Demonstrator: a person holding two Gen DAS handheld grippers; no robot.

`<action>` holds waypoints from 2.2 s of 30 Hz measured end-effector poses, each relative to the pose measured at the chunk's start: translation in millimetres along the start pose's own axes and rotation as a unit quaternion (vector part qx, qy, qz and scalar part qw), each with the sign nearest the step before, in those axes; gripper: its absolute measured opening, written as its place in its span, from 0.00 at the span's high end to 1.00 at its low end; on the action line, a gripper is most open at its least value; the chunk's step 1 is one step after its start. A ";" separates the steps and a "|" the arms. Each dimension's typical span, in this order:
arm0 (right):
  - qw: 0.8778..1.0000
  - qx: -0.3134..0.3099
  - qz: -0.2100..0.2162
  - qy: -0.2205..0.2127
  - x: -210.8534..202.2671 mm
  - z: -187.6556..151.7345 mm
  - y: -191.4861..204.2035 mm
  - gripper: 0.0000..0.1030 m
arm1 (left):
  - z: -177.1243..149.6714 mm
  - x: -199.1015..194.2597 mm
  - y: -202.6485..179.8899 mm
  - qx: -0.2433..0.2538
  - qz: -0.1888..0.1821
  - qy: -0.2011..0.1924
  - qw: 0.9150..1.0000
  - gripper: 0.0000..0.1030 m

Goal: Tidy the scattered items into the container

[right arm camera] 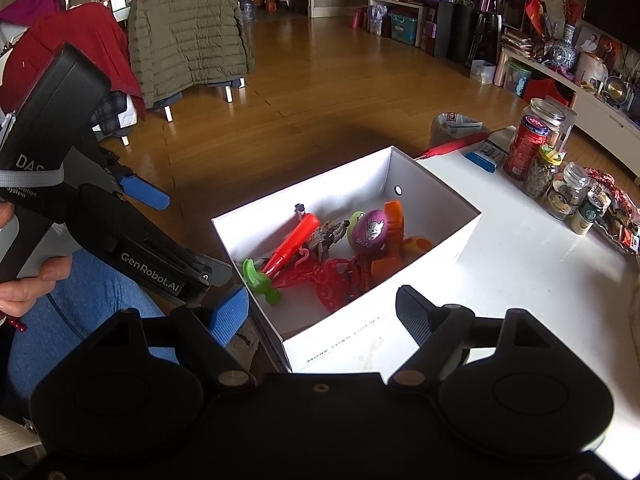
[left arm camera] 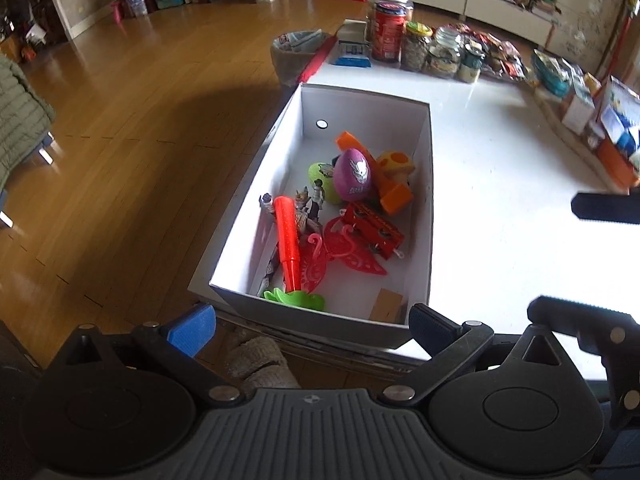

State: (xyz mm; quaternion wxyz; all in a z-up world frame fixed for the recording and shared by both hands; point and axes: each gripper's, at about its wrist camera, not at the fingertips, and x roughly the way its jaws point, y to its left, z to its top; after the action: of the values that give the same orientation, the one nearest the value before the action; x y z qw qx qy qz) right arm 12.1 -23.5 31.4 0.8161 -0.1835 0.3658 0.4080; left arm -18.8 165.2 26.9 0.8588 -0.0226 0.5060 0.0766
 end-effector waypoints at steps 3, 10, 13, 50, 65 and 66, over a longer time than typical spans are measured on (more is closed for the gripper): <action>1.000 0.003 -0.001 -0.002 0.9 0.2 -1.0 0.24 | 4.1 0.3 9.3 -0.026 -0.008 -0.004 1.000 0.00; 1.000 0.008 0.001 -0.008 3.0 2.2 -1.4 0.24 | 10.9 -3.1 16.0 -0.032 0.042 -0.025 0.998 0.00; 1.000 0.008 0.003 -0.010 3.6 3.3 -1.1 0.24 | 10.9 -0.4 11.8 -0.011 0.082 -0.021 0.996 0.00; 0.995 -0.095 0.003 0.039 36.4 29.7 15.9 0.24 | 0.5 18.8 -5.8 0.025 0.015 0.037 0.999 0.00; 0.995 -0.096 0.002 0.036 39.2 32.5 17.7 0.24 | 1.1 21.7 -2.4 0.021 0.002 0.042 0.999 0.00; 0.995 -0.096 0.002 0.036 39.5 32.9 18.2 0.24 | 0.7 21.2 -3.5 0.023 0.006 0.039 0.999 0.00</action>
State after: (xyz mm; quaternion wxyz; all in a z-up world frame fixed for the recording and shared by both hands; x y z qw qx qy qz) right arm 28.1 28.1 23.8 0.7800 -0.2753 0.3544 0.4361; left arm -7.5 164.2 8.7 0.8381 -0.0024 0.5410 0.0694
